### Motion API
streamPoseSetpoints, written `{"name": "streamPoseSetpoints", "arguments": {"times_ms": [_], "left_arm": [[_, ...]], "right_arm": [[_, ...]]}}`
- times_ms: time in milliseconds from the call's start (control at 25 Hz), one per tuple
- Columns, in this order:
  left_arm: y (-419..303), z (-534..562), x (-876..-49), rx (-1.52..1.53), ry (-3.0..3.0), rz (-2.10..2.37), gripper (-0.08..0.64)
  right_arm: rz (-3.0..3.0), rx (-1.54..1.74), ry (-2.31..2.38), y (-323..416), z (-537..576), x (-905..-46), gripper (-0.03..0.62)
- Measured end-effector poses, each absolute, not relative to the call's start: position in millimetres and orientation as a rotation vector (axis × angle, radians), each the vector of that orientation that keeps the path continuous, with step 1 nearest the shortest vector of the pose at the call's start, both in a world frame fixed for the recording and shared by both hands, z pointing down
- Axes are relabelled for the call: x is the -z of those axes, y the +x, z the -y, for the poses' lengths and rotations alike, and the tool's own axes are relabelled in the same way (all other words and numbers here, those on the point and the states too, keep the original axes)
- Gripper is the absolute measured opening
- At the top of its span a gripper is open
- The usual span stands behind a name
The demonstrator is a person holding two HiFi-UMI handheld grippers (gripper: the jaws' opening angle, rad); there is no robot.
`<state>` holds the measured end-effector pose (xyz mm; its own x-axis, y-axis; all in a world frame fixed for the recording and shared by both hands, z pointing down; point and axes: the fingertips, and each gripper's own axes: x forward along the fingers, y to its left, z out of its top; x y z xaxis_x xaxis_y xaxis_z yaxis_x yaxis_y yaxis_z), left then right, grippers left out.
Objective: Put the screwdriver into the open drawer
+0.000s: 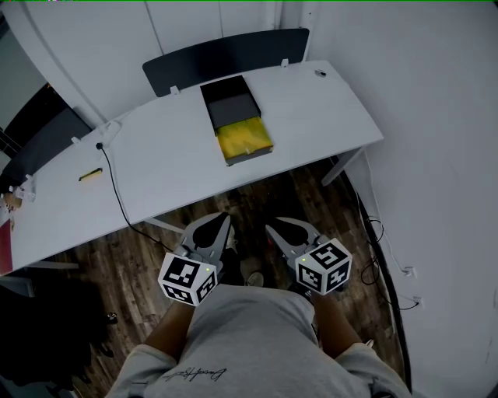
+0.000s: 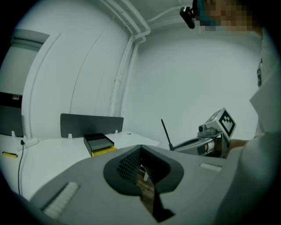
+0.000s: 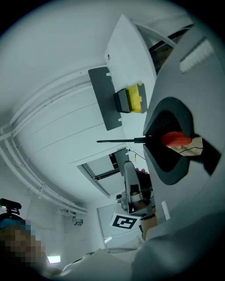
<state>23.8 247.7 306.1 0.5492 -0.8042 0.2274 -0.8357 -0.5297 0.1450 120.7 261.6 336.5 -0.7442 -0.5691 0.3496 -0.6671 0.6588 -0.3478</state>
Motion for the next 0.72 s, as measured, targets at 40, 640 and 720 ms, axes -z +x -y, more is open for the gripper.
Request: {"name": "streamPoseSetpoints", "arguments": {"times_ms": [40, 640, 720], "left_arm": [[23, -244, -307, -0.192, 2.549, 1.375, 0.0], [6, -155, -324, -0.198, 2.536, 1.338, 0.0], [5, -142, -326, -0.2, 2.534, 1.33, 0.0]], "right_arm": [[2.665, -0.684, 1.006, 120, -258, -337, 0.074], [2.632, -0.696, 1.019, 102, -172, -349, 0.074], [2.626, -0.702, 1.024, 100, -159, -351, 0.074]]}}
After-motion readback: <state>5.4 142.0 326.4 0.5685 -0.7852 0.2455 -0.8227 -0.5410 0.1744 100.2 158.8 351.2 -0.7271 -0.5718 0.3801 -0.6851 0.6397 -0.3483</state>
